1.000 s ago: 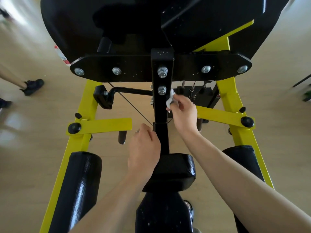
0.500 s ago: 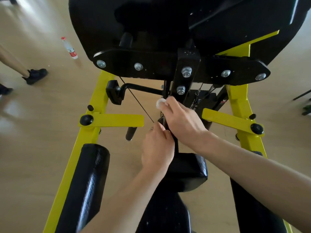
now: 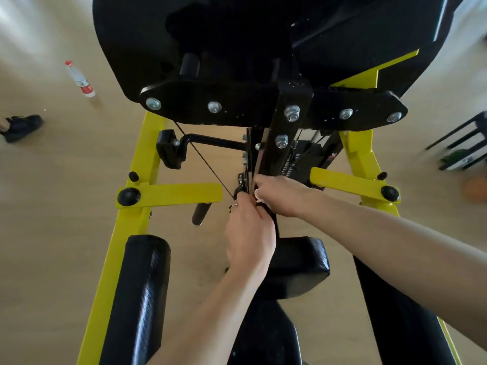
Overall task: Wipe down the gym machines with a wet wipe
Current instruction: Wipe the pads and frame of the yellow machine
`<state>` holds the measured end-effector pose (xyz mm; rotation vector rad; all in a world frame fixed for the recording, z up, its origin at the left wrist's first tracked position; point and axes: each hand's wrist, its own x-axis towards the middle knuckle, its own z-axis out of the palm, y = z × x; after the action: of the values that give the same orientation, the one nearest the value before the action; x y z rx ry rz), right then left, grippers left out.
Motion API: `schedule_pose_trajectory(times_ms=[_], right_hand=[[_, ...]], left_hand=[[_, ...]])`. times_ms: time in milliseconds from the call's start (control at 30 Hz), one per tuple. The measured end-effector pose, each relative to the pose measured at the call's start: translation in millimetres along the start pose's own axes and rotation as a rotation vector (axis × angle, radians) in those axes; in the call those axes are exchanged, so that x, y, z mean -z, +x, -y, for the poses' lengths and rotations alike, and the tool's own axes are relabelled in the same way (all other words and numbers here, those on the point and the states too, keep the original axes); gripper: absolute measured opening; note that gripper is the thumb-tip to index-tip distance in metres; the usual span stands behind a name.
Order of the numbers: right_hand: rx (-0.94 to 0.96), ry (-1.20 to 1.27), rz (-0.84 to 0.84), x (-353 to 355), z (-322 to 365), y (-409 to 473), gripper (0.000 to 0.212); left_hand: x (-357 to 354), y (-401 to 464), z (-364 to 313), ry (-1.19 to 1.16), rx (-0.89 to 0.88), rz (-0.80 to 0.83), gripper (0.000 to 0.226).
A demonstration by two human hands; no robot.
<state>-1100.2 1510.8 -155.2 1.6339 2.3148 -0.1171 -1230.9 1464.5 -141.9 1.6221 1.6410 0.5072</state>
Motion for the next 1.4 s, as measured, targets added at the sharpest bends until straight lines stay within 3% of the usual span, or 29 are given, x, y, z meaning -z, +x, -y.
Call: schedule_pose_trajectory(times_ms=[67, 200, 333, 433, 533, 633, 767, 867, 933, 1067, 1100, 1200, 1267, 1400], right_hand=[[-0.043, 0.090, -0.101, 6, -8, -24, 0.019], [-0.213, 0.237, -0.688, 46, 0, -73, 0.019], [-0.211, 0.153, -0.858, 102, 2, -66, 0.024], [-0.274, 0.197, -0.864, 104, -4, -43, 0.017], [-0.298, 0.040, -0.658, 79, 2, -30, 0.009], [-0.272, -0.075, -0.543, 65, 3, -29, 0.019], [-0.221, 0.063, -0.696, 95, 2, -48, 0.003], [-0.176, 0.091, -0.810, 109, -6, -61, 0.014], [-0.167, 0.164, -0.810, 99, -8, -52, 0.009], [-0.207, 0.157, -0.654, 82, -12, -48, 0.014], [-0.205, 0.209, -0.710, 85, -15, -58, 0.013], [-0.251, 0.401, -1.126, 109, -17, -84, 0.016], [-0.343, 0.500, -1.201, 126, -29, -80, 0.018], [-0.350, 0.639, -0.891, 136, -61, -52, 0.023]], left_hand=[[0, 0, 1, -0.069, 0.017, -0.007, 0.010], [3, 0, -7, -0.147, 0.044, -0.017, 0.015], [15, 8, -26, -0.249, -0.051, 0.009, 0.027], [29, 26, -43, -0.309, -0.116, -0.014, 0.035], [45, 45, -55, -0.357, -0.178, -0.077, 0.042], [60, 56, -59, -0.330, -0.265, -0.166, 0.043], [74, 61, -67, -0.210, -0.535, -0.241, 0.048], [83, 65, -85, -0.096, -0.733, -0.262, 0.053], [86, 68, -96, -0.014, -0.849, -0.262, 0.051], [87, 73, -105, -0.110, -0.758, -0.292, 0.041], [86, 74, -105, -0.147, -0.728, -0.282, 0.039], [81, 75, -105, -0.179, -0.661, -0.251, 0.037], [76, 71, -109, -0.153, -0.668, -0.239, 0.034], [67, 65, -115, -0.168, -0.715, -0.249, 0.026]])
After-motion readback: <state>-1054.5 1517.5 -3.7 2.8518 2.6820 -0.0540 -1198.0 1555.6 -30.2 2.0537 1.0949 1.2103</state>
